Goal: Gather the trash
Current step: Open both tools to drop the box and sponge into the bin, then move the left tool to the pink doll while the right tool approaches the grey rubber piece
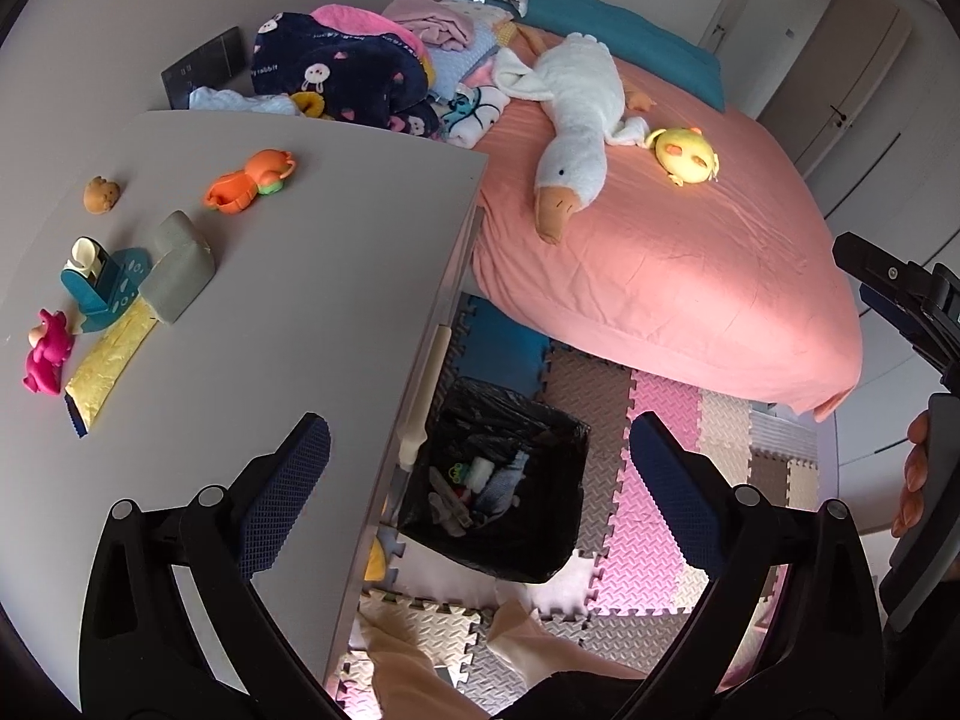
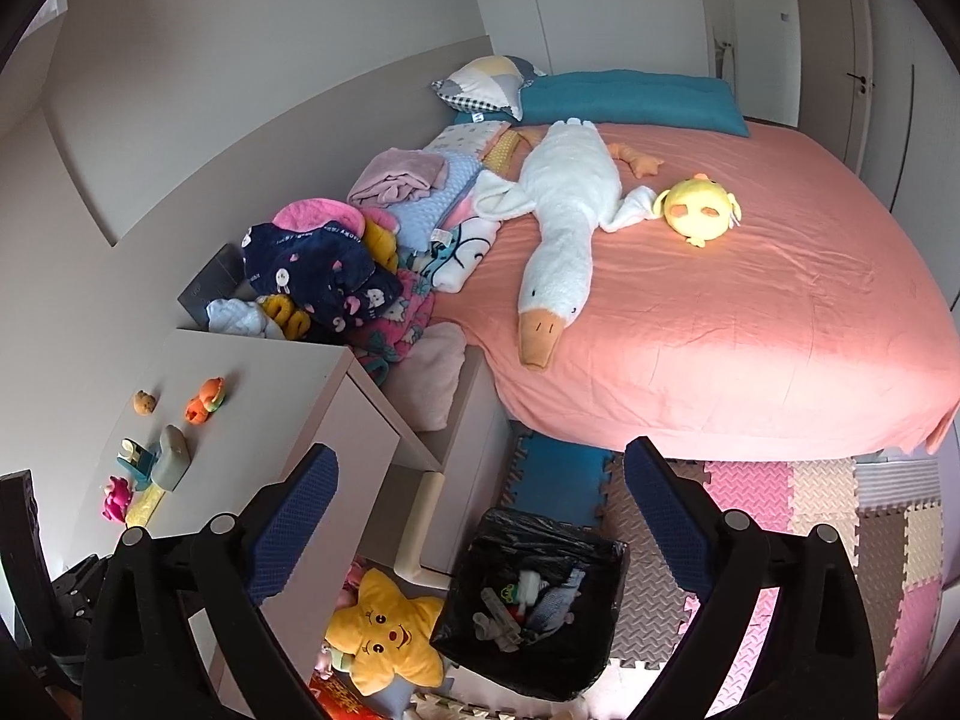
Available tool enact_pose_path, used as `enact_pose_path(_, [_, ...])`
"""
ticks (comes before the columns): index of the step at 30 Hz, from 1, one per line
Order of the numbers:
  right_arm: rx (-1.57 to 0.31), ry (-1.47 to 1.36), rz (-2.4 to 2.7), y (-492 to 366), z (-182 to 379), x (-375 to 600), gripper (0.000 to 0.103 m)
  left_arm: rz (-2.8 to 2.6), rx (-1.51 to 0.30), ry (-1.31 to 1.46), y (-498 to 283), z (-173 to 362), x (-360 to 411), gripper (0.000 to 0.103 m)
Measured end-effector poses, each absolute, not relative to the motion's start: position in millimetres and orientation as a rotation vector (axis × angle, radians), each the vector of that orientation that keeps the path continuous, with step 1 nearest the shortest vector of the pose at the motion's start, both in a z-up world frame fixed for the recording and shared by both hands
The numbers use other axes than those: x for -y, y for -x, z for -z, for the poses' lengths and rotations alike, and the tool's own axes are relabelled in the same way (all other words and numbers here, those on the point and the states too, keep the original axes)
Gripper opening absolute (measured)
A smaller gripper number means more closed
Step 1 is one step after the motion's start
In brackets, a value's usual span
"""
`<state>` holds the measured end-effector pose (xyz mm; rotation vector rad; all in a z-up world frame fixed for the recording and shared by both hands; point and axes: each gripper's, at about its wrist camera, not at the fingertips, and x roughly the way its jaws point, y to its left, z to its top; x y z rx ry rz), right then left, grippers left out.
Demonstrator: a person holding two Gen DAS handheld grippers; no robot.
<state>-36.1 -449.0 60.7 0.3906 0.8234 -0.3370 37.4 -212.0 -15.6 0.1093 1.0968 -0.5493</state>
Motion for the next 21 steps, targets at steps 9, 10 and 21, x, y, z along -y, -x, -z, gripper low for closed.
enact_pose_path(9, [-0.837,-0.348,0.298,20,-58,424,0.096,0.491,-1.085,-0.116,-43,18,186,0.097])
enact_pose_path(10, [-0.838,-0.342,0.291,18,-58,420,0.096,0.482,-1.083,-0.113,-43,18,181,0.097])
enact_pose_path(21, [-0.882,-0.248,0.209,-16,-52,361,0.096,0.381,-1.057,-0.085,-57,18,120,0.097])
